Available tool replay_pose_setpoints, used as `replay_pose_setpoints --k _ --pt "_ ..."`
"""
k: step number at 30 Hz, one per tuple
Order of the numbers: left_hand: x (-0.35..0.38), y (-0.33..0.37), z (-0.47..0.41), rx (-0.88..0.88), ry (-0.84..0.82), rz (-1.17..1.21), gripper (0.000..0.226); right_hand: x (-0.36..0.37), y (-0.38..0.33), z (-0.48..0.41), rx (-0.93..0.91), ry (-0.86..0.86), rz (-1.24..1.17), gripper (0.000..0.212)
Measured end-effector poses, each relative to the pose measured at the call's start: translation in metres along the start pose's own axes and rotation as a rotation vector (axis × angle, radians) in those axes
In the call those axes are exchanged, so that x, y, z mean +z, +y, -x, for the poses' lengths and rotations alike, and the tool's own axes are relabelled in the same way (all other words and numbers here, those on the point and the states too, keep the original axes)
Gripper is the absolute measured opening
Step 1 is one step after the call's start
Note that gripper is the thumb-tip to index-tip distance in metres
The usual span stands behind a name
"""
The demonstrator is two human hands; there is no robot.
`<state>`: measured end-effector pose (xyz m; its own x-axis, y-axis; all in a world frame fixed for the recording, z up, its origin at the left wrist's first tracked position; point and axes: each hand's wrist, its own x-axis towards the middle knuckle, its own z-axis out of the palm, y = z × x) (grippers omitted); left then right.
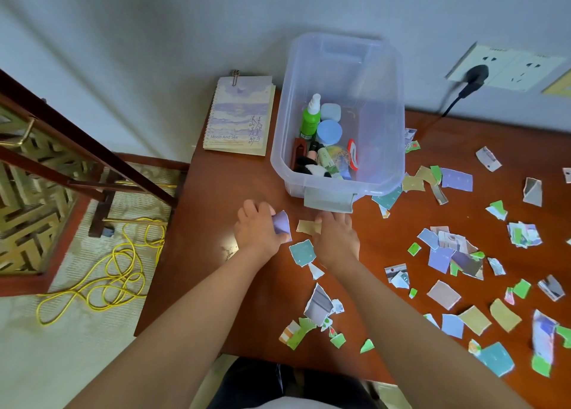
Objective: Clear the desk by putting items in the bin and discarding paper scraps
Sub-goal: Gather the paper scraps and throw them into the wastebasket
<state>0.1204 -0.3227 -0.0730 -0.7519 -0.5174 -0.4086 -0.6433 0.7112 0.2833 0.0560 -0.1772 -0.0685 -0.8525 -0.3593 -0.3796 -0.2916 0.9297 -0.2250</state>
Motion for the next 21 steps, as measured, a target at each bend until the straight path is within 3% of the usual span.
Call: replay_pose_setpoints --k 8,14,21 --pt "-0.003 0.005 0.007 0.018 -0.012 0.242 0.042 -0.003 -0.001 -0.004 0.031 -0.020 -0.086 0.045" --pt "-0.008 0.008 0.004 -0.090 -0.050 0.570 0.020 -0.004 -0.002 -0.010 0.085 -0.013 -0.208 0.036" --pt "-0.006 0.020 0.011 -0.077 -0.183 0.530 0.012 -0.005 -0.003 -0.013 0.051 -0.057 -0.157 0.036"
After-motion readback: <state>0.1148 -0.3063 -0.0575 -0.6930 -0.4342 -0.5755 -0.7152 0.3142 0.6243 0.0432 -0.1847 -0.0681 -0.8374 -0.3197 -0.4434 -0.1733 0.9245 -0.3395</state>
